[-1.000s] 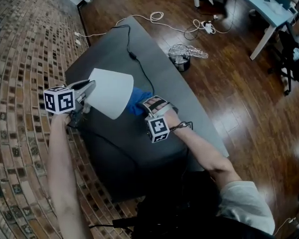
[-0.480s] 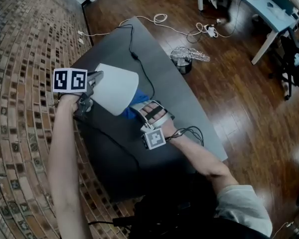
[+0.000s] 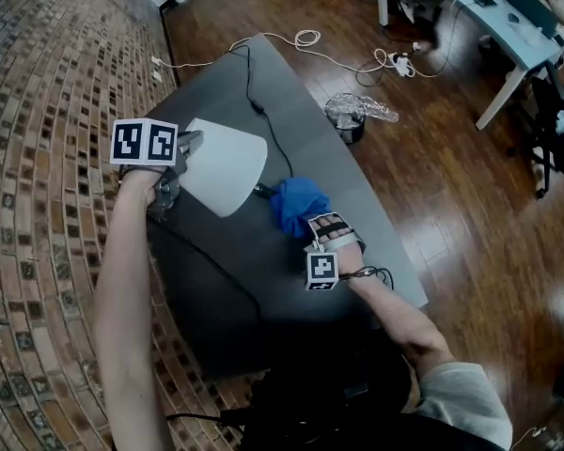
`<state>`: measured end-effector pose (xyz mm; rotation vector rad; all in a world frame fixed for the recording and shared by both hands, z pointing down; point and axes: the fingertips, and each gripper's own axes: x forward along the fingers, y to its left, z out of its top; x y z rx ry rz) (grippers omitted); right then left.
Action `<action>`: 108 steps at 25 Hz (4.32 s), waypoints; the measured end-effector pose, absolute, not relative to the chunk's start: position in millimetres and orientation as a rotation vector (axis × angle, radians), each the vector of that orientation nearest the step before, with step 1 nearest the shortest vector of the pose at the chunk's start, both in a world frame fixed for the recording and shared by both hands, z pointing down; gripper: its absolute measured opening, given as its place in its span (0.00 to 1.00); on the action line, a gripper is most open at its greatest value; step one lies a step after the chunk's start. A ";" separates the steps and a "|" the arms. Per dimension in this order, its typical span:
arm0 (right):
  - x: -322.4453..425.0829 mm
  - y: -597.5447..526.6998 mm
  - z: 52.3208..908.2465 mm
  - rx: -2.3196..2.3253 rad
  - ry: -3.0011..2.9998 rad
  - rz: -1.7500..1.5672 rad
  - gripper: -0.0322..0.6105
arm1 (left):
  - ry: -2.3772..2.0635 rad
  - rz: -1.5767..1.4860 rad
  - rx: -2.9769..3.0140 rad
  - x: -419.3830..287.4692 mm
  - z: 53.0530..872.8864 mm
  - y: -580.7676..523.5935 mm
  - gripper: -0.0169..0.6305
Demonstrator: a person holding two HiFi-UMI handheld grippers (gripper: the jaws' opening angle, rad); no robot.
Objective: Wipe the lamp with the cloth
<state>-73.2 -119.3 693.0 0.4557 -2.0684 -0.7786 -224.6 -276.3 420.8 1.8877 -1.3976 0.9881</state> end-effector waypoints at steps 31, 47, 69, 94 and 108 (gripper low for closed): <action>-1.6 -230.1 607.7 1.211 -2.582 0.322 0.18 | -1.499 1.083 1.919 -213.3 419.6 -270.1 0.16; -24.0 -219.0 658.4 0.741 -2.309 -0.267 0.17 | -1.495 1.157 2.009 -194.2 414.3 -263.6 0.17; -130.1 -115.4 620.7 0.416 -2.199 -1.064 0.17 | -1.467 1.291 2.145 -138.6 404.0 -253.5 0.18; -79.0 -190.9 711.0 0.317 -2.430 0.463 0.17 | -1.276 1.209 2.720 -109.1 386.9 -172.6 0.18; -73.5 -129.0 693.2 0.247 -2.203 -0.546 0.17 | -1.398 1.162 2.615 -132.5 389.4 -205.1 0.18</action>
